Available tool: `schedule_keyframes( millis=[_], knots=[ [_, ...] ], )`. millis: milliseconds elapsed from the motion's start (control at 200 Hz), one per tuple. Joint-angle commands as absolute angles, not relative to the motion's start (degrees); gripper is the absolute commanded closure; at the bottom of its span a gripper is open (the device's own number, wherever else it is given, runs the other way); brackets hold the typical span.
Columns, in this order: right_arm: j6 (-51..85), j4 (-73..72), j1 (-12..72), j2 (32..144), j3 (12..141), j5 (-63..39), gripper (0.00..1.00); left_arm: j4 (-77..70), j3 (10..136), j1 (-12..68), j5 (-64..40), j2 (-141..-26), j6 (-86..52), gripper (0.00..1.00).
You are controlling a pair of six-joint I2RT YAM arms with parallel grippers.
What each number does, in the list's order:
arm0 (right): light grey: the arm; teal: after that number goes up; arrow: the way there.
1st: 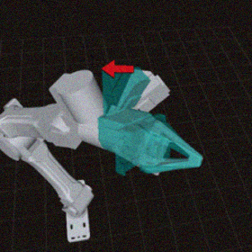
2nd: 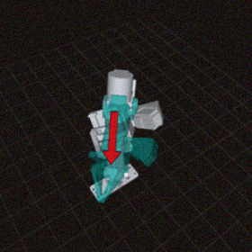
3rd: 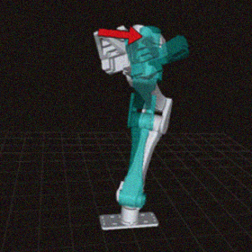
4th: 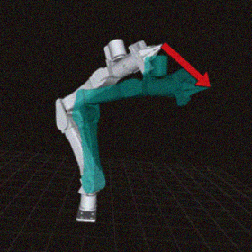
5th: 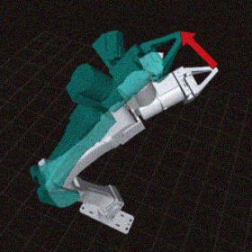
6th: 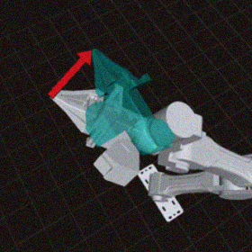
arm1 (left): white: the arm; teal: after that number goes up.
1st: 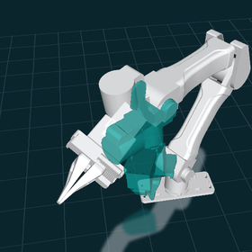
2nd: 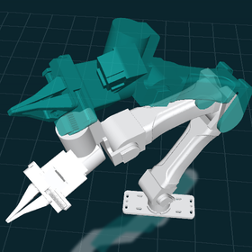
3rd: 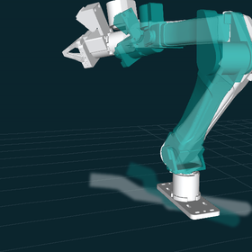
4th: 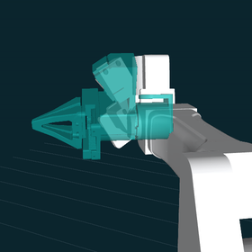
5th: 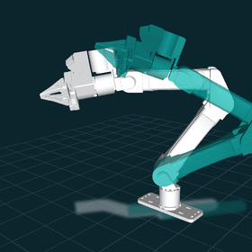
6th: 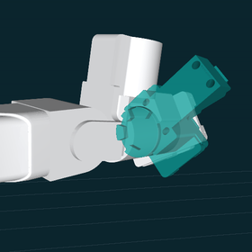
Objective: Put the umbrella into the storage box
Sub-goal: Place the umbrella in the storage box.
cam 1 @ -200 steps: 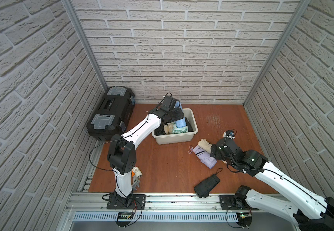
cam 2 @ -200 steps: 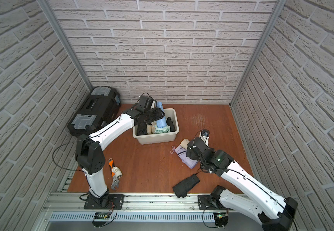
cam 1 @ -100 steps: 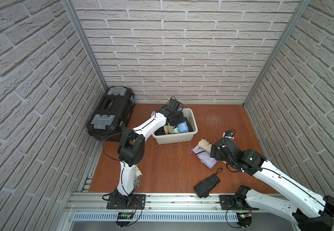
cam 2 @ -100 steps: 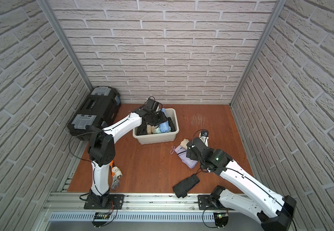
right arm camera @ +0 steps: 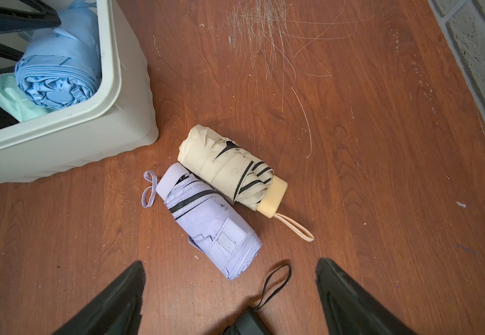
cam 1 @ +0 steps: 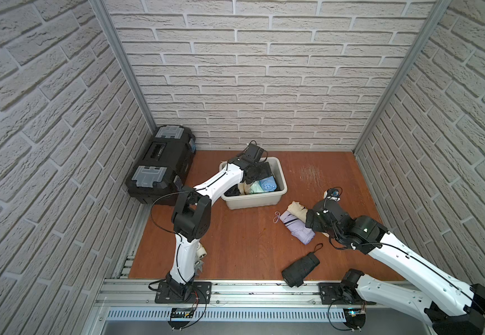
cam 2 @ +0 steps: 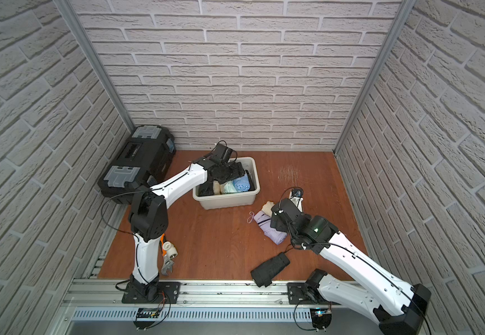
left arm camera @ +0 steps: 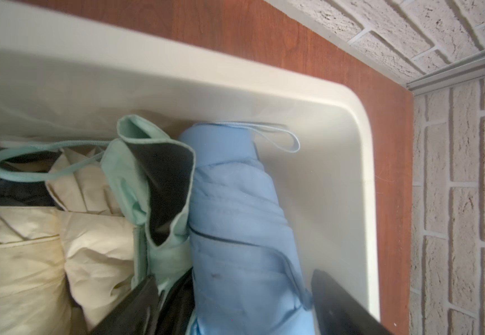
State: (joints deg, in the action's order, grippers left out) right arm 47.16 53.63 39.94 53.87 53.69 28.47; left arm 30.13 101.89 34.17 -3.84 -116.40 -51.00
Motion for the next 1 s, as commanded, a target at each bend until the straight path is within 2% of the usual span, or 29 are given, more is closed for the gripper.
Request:
schedule_keyframes(
  millis=[0, 455, 725, 995],
  knots=[
    [45.34, 54.49, 39.62, 54.12, 55.52, 29.10, 0.06, 28.65, 100.22, 34.54, -0.25, -109.33, -49.84, 0.13],
    [27.08, 48.52, 39.64, 51.25, 50.75, 18.86, 0.02, 15.17, 77.32, 35.95, 6.26, -86.24, -43.37, 0.14],
    [18.47, 43.42, 39.59, 61.57, 48.97, 8.64, 0.02, 11.58, 63.18, 35.42, 10.25, -75.12, -46.86, 0.14],
    [16.41, 38.23, 39.38, 70.85, 48.36, 9.03, 0.01, 15.91, 57.95, 33.17, 14.47, -67.44, -49.77, 0.14]
  ],
)
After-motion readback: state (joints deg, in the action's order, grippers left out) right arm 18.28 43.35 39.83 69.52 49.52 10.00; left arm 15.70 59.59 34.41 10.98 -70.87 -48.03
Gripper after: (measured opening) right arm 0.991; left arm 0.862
